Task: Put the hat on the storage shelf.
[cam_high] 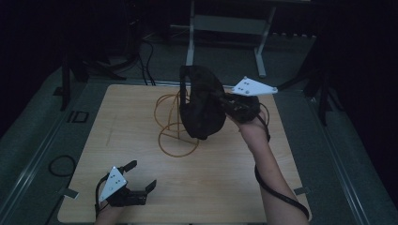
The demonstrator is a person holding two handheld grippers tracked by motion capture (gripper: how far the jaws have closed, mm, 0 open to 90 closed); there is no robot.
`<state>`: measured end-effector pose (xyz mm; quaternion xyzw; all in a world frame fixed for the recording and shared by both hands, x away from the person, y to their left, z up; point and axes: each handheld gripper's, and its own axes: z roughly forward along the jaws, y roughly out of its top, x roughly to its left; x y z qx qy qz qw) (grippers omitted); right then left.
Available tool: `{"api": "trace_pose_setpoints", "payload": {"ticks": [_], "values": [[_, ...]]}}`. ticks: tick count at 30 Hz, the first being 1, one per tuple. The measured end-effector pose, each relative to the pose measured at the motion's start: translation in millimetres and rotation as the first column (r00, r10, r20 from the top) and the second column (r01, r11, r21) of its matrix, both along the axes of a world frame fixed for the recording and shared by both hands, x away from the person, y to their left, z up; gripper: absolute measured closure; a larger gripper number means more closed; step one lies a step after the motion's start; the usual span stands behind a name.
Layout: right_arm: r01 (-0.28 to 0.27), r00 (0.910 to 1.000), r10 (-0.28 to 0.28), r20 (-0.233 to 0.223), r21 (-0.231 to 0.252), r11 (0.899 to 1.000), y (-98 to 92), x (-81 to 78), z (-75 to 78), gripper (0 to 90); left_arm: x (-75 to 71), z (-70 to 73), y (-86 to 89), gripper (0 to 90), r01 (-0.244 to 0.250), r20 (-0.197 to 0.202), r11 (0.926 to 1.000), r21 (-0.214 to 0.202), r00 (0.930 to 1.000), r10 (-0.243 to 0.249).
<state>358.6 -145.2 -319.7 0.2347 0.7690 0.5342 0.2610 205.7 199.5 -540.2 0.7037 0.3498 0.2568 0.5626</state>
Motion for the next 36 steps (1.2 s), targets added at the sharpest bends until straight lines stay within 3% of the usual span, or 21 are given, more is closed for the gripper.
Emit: {"api": "trace_pose_setpoints", "payload": {"ticks": [5, 17, 22, 25, 33, 36], "values": [[-0.04, 0.999, 0.04, -0.021, -0.011, 0.999, 18.7, 5.3, -5.6, 88.5, 0.6, -0.2, 0.7, 2.9, 0.0, 0.003, 1.0, 0.004, 1.0, 0.0], [-0.066, 0.9944, 0.064, -0.084, -0.026, 0.997, 51.7, 20.5, -20.0, 88.4, 1.1, -0.6, 4.2, 3.0, -0.002, 0.001, 1.0, -0.006, 1.0, 0.002], [-0.062, 0.9926, 0.059, -0.106, -0.027, 0.998, 59.9, 26.3, -24.4, 88.2, 1.2, -1.5, 3.7, 4.4, 0.009, -0.01, 0.9999, -0.005, 0.9999, -0.009], [-0.061, 0.9914, 0.058, -0.117, -0.022, 0.998, 64.1, 29.2, -27.5, 88.2, 0.5, -0.7, 2.9, 4.6, 0.012, 0.007, 0.9998, 0.018, 0.9999, -0.012], [-0.056, 0.9916, 0.053, -0.118, -0.021, 0.998, 70.6, 30.9, -32.9, 88.0, 0.8, -3.8, 0.4, 4.6, 0.032, -0.01, 0.9994, 0.01, 0.9994, -0.032], [-0.06, 0.9899, 0.059, -0.129, -0.006, 0.998, 70.5, 31.8, -32.9, 84.0, 0.7, -4.5, -0.1, 4.5, 0.034, -0.014, 0.9994, 0.007, 0.9993, -0.034]]}}
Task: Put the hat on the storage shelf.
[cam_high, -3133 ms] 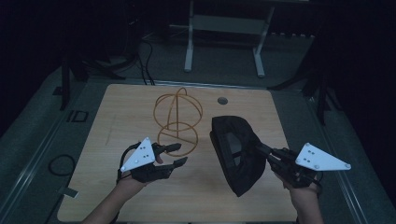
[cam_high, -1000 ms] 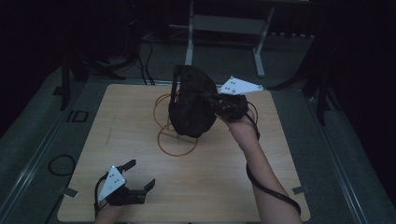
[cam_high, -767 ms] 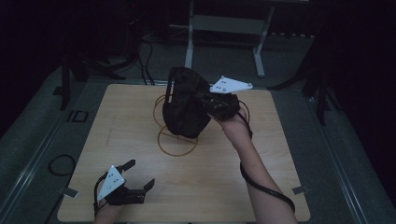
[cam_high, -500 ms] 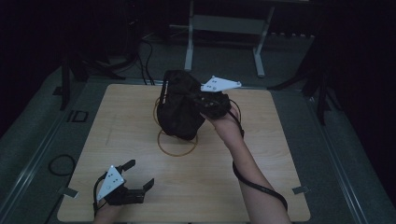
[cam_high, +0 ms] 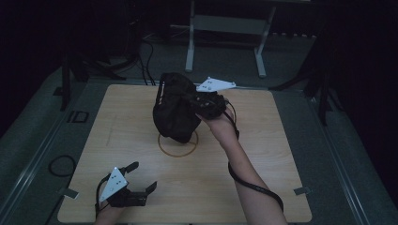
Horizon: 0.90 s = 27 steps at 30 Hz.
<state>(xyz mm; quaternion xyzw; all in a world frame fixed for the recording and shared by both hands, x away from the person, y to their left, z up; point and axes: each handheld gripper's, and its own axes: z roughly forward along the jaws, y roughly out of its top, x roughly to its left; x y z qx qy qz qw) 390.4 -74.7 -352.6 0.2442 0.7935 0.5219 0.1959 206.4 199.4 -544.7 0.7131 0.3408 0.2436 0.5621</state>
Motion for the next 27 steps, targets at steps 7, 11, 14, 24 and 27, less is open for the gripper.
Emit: {"api": "trace_pose_setpoints", "payload": {"ticks": [7, 11, 14, 24, 27], "values": [[-0.026, 0.9997, 0.026, -0.006, 0.026, 0.999, 3.6, 0.3, -0.6, 62.7, -0.1, -0.1, 0.1, 4.5, 0.006, -0.005, 0.9999, -0.011, 1.0, -0.006], [-0.007, 1.0, 0.007, -0.007, 0.001, 1.0, 5.8, 0.9, -2.3, 58.7, -0.4, -0.3, 0.1, 4.5, 0.009, -0.007, 0.9999, -0.014, 0.9999, -0.009], [-0.006, 0.9999, 0.006, -0.016, 0.006, 1.0, 4.0, 1.8, -1.9, 57.4, -0.1, -0.5, 0.3, 4.5, 0.009, -0.01, 0.9999, -0.01, 0.9999, -0.009], [-0.017, 0.9998, 0.017, -0.012, 0.008, 1.0, -1.9, -2.0, 5.7, 53.8, 0.1, -0.5, 0.4, 4.5, 0.007, -0.013, 0.9997, -0.024, 0.9999, -0.008], [-0.018, 0.9997, 0.018, -0.015, 0.01, 1.0, -5.5, -4.1, 5.3, 51.5, 0.1, -0.5, -0.2, 4.5, 0.009, -0.013, 0.9997, -0.023, 0.9999, -0.009]]}}
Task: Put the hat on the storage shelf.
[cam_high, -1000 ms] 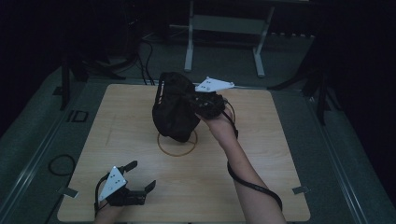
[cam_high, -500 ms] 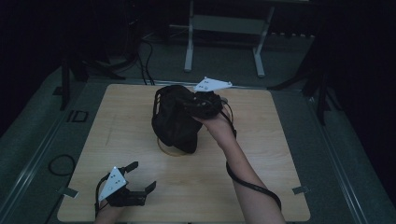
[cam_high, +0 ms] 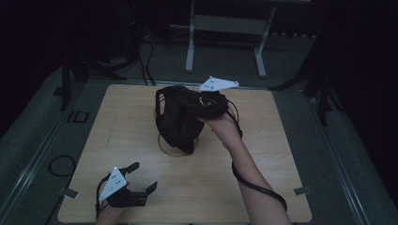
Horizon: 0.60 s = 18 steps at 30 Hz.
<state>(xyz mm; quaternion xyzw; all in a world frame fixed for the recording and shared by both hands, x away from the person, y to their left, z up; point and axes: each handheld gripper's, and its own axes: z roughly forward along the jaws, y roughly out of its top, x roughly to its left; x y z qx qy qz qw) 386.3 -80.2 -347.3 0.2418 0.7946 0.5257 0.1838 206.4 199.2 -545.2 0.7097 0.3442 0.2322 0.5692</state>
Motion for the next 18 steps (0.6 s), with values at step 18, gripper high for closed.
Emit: {"api": "trace_pose_setpoints", "payload": {"ticks": [18], "values": [[-0.066, 0.9954, 0.067, -0.068, 0.024, 0.998, -26.3, -8.3, -16.8, 18.1, 0.7, -0.4, -1.1, 4.5, 0.002, -0.007, 1.0, -0.001, 1.0, -0.002]]}}
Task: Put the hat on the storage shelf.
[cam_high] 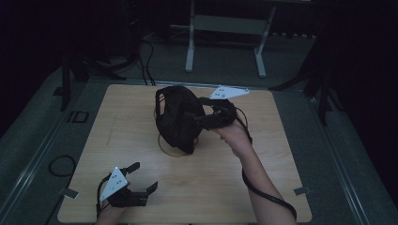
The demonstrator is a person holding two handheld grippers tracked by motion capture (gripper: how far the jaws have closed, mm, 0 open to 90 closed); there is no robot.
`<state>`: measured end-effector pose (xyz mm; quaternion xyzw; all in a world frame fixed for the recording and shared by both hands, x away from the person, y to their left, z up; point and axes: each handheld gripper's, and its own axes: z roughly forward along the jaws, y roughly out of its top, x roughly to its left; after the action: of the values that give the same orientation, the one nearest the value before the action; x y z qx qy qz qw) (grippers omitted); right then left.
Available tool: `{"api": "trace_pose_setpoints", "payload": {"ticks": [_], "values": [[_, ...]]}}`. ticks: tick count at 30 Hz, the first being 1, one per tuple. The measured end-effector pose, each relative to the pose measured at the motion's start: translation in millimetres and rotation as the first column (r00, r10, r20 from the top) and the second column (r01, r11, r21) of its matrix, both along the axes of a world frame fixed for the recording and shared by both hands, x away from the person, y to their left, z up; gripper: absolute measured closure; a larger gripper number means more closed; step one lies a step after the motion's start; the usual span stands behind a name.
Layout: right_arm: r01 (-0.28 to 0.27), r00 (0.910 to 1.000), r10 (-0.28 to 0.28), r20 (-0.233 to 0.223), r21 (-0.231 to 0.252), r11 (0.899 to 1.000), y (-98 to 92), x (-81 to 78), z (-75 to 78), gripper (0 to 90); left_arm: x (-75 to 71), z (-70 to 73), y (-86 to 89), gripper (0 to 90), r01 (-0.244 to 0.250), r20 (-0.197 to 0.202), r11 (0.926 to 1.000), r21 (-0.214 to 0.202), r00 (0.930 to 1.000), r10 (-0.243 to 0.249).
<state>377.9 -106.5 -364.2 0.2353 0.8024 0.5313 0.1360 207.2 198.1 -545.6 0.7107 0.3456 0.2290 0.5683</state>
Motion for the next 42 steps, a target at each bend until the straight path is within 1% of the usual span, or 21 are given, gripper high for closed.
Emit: {"api": "trace_pose_setpoints", "payload": {"ticks": [3, 5, 7, 8, 10, 13, 15, 17, 19, 21, 24, 30, 35, 37, 42], "values": [[-0.005, 0.9999, 0.006, 0.013, -0.023, 1.0, -2.9, -3.0, -7.6, 14.0, 0.1, -0.1, 0.3, 4.5, 0.0, 0.0, 1.0, 0.0, 1.0, 0.0], [-0.014, 0.9997, 0.015, 0.02, -0.04, 0.999, -5.1, -5.2, -12.6, 13.8, 0.2, -0.2, 0.2, 4.5, -0.001, 0.002, 1.0, 0.003, 1.0, 0.001], [-0.02, 0.9995, 0.02, 0.022, -0.04, 0.999, -8.0, -7.6, -16.8, 13.8, 0.1, -0.5, -0.3, 4.5, -0.001, 0.0, 1.0, 0.003, 1.0, 0.001], [-0.022, 0.9993, 0.024, 0.029, -0.048, 0.999, -9.3, -8.6, -18.9, 13.8, 0.1, -0.7, -0.5, 4.6, 0.001, 0.0, 1.0, 0.003, 1.0, -0.001], [-0.013, 0.9994, 0.015, 0.033, -0.059, 0.998, -12.1, -10.4, -22.9, 13.8, 0.3, -1.1, -0.9, 4.5, 0.003, -0.002, 1.0, 0.005, 1.0, -0.003], [-0.011, 0.9995, 0.012, 0.028, -0.056, 0.998, -17.5, -12.4, -28.4, 13.8, 0.3, -1.6, -1.6, 4.5, 0.006, -0.006, 1.0, 0.003, 1.0, -0.006], [-0.009, 0.9997, 0.01, 0.024, -0.047, 0.999, -20.9, -14.0, -32.4, 13.8, 0.3, -1.9, -1.8, 4.5, 0.008, -0.005, 0.9999, 0.009, 1.0, -0.008], [-0.008, 0.9996, 0.009, 0.026, -0.051, 0.999, -24.1, -15.8, -37.5, 13.8, -0.1, -2.7, -2.0, 4.5, 0.007, -0.002, 0.9999, 0.013, 1.0, -0.007], [-0.013, 0.9997, 0.014, 0.02, -0.051, 0.999, -26.2, -17.2, -42.2, 13.8, -0.3, -3.5, -1.9, 4.5, 0.008, -0.008, 0.9998, 0.021, 0.9999, -0.008], [-0.018, 0.9995, 0.02, 0.023, -0.065, 0.998, -28.4, -19.9, -47.2, 13.8, -0.5, -3.6, -2.0, 4.5, 0.007, -0.007, 0.9998, 0.018, 1.0, -0.007], [-0.014, 0.9997, 0.015, 0.018, -0.071, 0.997, -32.8, -23.9, -54.0, 13.8, -0.6, -3.2, -2.6, 4.5, 0.007, 0.0, 0.9998, 0.019, 1.0, -0.007], [0.002, 1.0, -0.002, 0.004, -0.066, 0.998, -42.9, -30.1, -66.9, 13.8, -0.7, -3.9, -3.4, 4.5, 0.012, -0.005, 0.9995, 0.028, 0.9999, -0.012], [0.001, 0.9999, -0.001, -0.01, -0.066, 0.998, -49.8, -36.3, -79.9, 13.8, -0.1, -4.4, -3.2, 4.5, 0.015, -0.008, 0.9996, 0.026, 0.9999, -0.015], [-0.004, 0.9999, 0.003, -0.014, -0.073, 0.997, -52.6, -38.6, -85.4, 13.8, 0.1, -4.9, -2.6, 4.5, 0.034, -0.011, 0.9994, 0.008, 0.9993, -0.034], [-0.012, 0.9995, 0.009, -0.03, -0.072, 0.997, -59.4, -43.8, -98.4, 13.8, 0.2, -5.6, -4.1, 4.5, 0.031, -0.013, 0.9992, 0.025, 0.9995, -0.03]]}}
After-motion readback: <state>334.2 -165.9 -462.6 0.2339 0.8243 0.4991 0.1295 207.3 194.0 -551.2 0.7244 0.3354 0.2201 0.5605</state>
